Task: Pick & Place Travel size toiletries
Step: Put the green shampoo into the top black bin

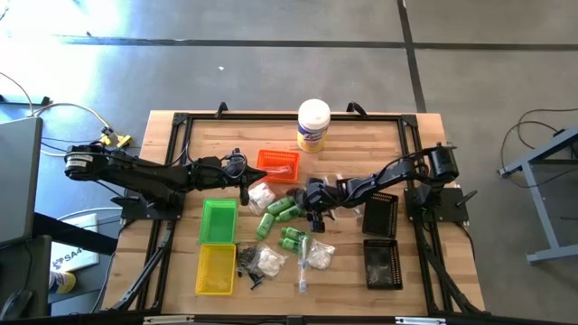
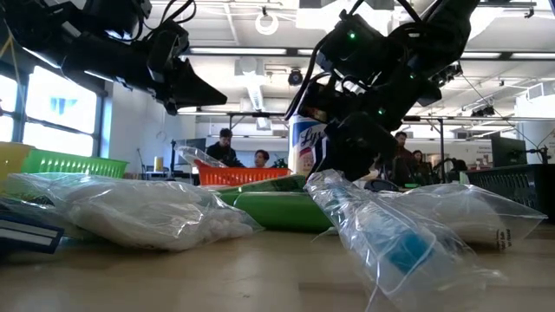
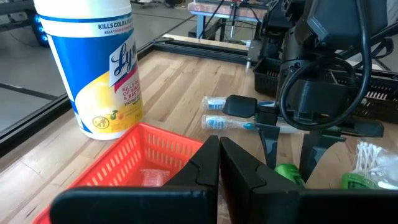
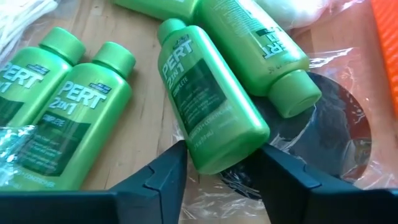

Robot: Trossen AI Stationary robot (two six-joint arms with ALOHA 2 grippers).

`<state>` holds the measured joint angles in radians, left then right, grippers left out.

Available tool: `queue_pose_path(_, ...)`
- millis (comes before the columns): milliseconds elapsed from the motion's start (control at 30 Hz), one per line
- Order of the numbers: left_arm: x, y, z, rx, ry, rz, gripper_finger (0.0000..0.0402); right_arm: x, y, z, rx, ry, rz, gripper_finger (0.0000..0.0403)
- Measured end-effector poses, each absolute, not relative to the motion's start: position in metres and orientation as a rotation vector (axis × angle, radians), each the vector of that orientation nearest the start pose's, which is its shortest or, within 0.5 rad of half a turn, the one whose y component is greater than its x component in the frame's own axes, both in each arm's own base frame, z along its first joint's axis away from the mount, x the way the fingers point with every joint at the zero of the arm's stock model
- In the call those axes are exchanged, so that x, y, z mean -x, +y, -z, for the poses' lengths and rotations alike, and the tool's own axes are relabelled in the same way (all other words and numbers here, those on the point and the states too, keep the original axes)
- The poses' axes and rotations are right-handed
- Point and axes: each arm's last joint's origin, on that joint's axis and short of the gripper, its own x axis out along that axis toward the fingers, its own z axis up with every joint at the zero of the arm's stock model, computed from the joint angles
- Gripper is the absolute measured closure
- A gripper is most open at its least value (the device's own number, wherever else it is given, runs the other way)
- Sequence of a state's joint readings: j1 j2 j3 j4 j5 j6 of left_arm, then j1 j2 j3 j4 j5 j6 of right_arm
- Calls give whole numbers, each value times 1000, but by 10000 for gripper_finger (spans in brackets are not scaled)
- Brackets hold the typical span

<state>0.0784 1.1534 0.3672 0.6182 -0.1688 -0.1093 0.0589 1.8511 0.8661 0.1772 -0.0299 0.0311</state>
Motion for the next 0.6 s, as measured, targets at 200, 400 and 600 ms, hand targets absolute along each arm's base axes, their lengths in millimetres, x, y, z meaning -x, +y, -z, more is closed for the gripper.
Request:
queue_pose_path(200, -222, 22, -198, 101, 155, -256, 394, -345, 21, -116, -20, 810, -73, 267)
queue_pose_path(400, -222, 22, -198, 101, 155, -255, 394, -344, 22, -116, -26, 811, -88, 303)
queue_pose_path(600, -222, 22, -198, 101, 155, -255, 394, -345, 22, -117, -35, 794, -108, 311)
